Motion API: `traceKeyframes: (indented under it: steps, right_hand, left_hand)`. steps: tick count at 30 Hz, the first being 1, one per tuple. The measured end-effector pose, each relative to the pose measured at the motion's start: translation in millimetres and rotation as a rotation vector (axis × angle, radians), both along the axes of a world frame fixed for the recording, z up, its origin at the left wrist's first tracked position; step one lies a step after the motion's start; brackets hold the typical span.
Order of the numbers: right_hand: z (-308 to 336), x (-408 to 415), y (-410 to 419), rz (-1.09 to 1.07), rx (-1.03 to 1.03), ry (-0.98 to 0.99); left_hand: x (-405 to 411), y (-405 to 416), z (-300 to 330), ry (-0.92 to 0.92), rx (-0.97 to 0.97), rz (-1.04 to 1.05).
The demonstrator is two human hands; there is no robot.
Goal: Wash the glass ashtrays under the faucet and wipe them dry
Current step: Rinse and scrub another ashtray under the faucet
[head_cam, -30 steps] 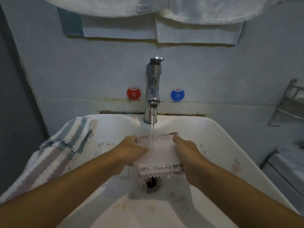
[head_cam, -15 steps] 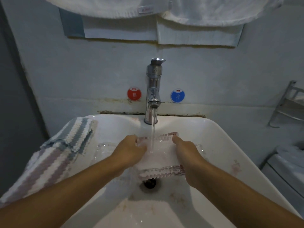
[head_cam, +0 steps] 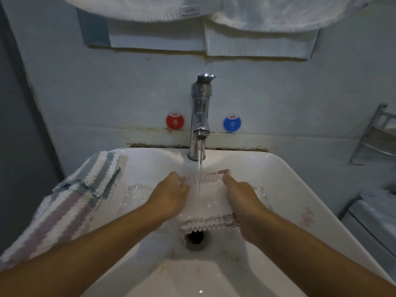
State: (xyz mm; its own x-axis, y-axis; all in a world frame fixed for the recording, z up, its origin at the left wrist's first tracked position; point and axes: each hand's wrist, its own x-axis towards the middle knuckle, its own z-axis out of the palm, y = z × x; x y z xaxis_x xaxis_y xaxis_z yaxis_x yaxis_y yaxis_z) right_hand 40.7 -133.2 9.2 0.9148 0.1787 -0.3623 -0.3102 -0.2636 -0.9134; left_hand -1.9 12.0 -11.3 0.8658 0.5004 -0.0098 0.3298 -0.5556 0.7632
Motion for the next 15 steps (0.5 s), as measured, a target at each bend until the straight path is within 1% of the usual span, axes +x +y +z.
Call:
traceKeyframes:
  steps: [2, 5, 7, 9, 12, 15]
  right_hand:
    - [0, 0, -1, -0.009, 0.011, 0.006]
    - [0, 3, -3, -0.034, 0.042, 0.032]
    - [2, 1, -2, -0.042, 0.062, 0.046]
    - [2, 0, -2, -0.030, 0.046, 0.046]
    - [-1, -2, 0, -0.016, 0.022, 0.001]
    - [-2, 0, -1, -0.005, 0.018, -0.023]
  left_hand:
    - [-1, -7, 0, 0.008, -0.047, -0.032]
    - [-5, -17, 1, 0.005, -0.284, -0.032]
    - [-7, -20, 6, 0.018, -0.352, 0.001]
    - [-7, -19, 7, 0.039, -0.328, 0.040]
    - [-9, -15, 4, 0.055, -0.257, 0.042]
    - [-8, -17, 1, 0.034, -0.287, 0.005]
